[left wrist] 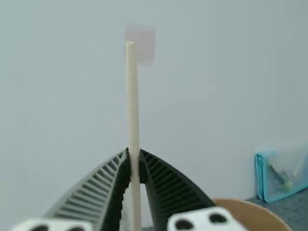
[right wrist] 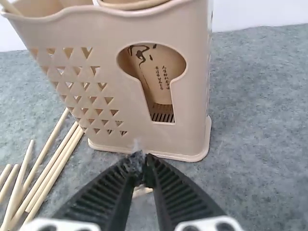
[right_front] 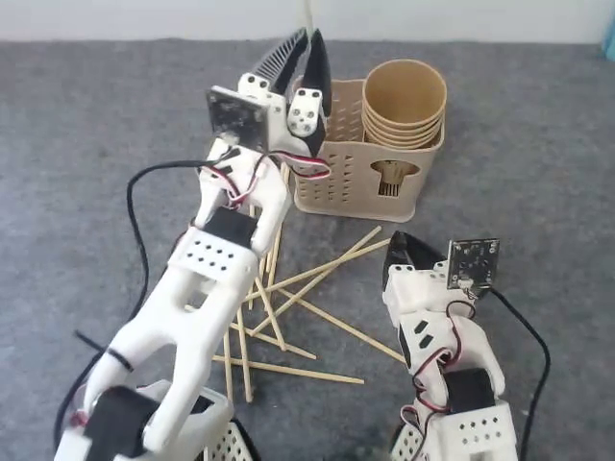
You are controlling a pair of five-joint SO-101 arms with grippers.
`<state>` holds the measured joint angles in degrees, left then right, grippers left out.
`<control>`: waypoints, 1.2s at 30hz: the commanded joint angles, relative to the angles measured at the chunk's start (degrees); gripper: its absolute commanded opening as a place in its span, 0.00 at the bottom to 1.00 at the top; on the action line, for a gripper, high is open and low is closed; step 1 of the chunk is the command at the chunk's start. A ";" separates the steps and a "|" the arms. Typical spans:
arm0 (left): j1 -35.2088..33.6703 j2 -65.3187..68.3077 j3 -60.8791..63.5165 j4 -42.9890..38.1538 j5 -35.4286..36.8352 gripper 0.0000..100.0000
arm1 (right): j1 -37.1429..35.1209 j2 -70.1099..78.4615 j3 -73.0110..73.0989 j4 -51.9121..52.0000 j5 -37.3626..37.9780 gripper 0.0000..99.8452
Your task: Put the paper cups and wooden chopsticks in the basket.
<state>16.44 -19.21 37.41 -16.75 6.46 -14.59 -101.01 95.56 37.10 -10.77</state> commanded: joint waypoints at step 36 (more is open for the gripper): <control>-32.53 -36.13 11.82 72.88 -0.09 0.20 | -17.36 0.48 -7.56 19.82 12.92 0.01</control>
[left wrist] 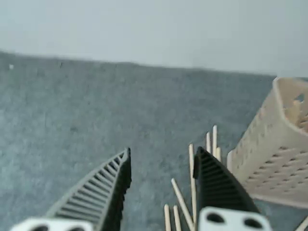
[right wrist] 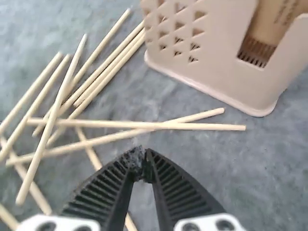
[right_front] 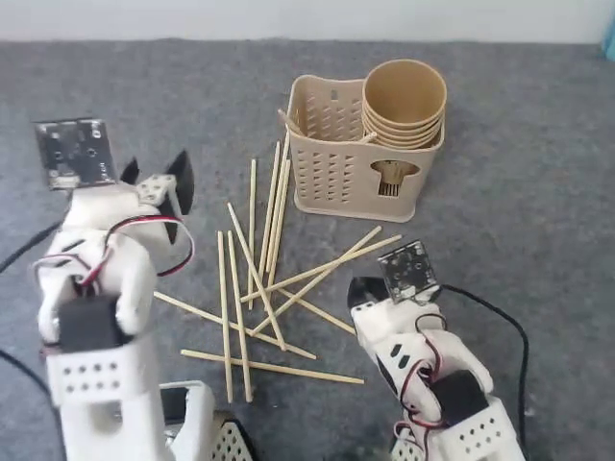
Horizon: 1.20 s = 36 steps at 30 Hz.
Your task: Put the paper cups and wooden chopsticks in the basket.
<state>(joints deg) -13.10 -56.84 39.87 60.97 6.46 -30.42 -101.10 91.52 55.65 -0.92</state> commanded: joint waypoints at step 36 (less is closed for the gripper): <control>-11.43 39.12 13.93 -29.98 2.02 0.20 | -11.91 98.24 -48.97 -10.15 10.55 0.10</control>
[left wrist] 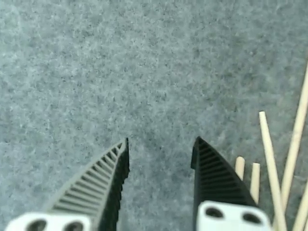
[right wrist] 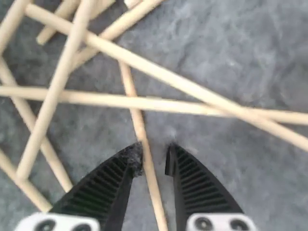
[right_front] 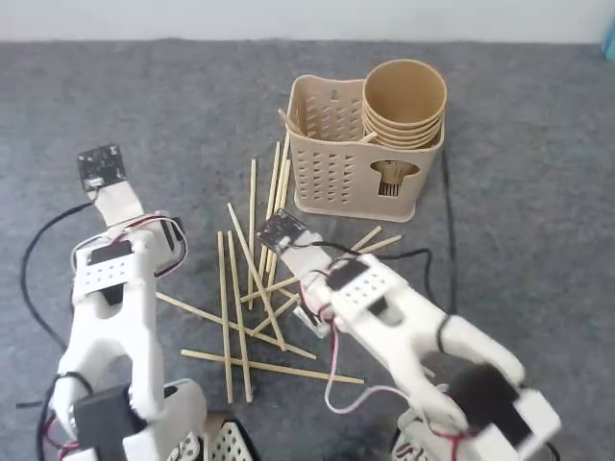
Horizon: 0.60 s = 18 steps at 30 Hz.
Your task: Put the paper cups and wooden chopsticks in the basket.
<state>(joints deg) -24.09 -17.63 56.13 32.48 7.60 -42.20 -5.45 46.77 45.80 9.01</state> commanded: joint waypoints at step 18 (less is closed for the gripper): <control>-0.09 -0.09 -2.33 -1.58 0.88 0.20 | -0.22 1.80 -4.22 5.85 0.79 0.01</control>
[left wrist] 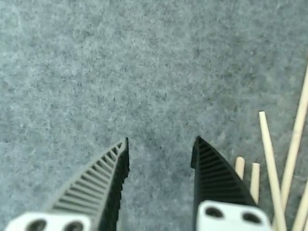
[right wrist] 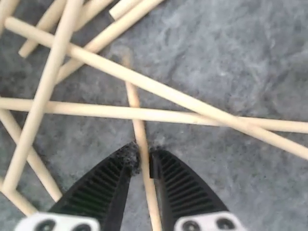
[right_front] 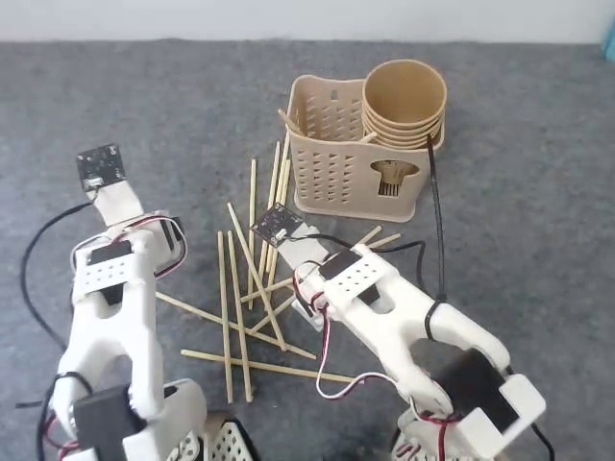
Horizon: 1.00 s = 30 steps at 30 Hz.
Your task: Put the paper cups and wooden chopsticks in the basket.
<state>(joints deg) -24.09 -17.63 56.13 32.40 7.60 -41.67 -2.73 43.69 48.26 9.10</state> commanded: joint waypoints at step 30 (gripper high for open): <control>13.36 11.34 -9.63 13.10 6.42 0.20 | -3.65 -14.11 13.36 -2.07 0.70 0.01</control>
<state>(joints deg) -9.49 -12.18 53.58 41.98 12.62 -44.75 -15.47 57.23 47.91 9.10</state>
